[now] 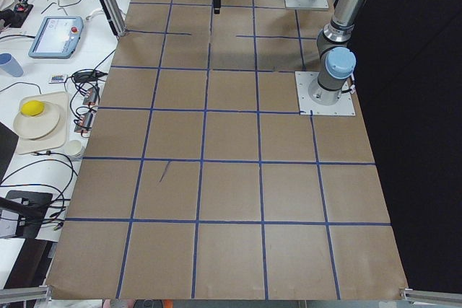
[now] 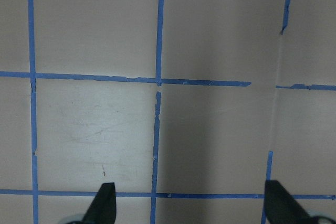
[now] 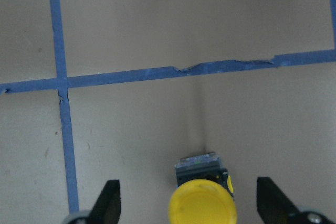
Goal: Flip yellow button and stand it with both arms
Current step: 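Lower the yellow button upright onto the table with the right gripper, then open the right gripper and release the standing button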
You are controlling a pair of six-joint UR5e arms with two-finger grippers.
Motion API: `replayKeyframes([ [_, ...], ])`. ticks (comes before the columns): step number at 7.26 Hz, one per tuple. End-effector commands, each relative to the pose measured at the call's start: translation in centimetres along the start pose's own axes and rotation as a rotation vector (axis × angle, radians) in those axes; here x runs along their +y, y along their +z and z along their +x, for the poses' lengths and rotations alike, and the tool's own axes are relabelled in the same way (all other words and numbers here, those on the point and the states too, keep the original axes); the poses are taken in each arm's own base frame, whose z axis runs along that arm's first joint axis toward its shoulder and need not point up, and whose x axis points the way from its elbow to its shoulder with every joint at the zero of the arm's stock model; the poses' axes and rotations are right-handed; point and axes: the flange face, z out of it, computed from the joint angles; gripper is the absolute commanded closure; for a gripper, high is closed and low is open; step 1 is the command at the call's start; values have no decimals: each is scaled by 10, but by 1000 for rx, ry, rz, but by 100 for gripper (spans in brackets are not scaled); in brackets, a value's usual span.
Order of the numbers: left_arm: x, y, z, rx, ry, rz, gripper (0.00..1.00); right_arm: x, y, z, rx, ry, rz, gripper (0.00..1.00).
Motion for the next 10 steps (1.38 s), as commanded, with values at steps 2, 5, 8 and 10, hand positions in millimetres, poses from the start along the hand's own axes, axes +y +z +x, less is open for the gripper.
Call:
replayKeyframes([
  [2, 0, -2, 0, 1, 0, 5, 0, -19, -37, 13, 48, 20, -67, 1],
  [5, 0, -2, 1, 2, 1, 4, 0, -63, -79, -30, 30, 75, -166, 0],
  [8, 0, -2, 1, 4, 1, 4, 0, -87, -153, -162, 55, 153, -238, 0],
  [10, 1, -1, 2, 4, 3, 3, 0, -61, -192, -286, 76, 43, -189, 0],
])
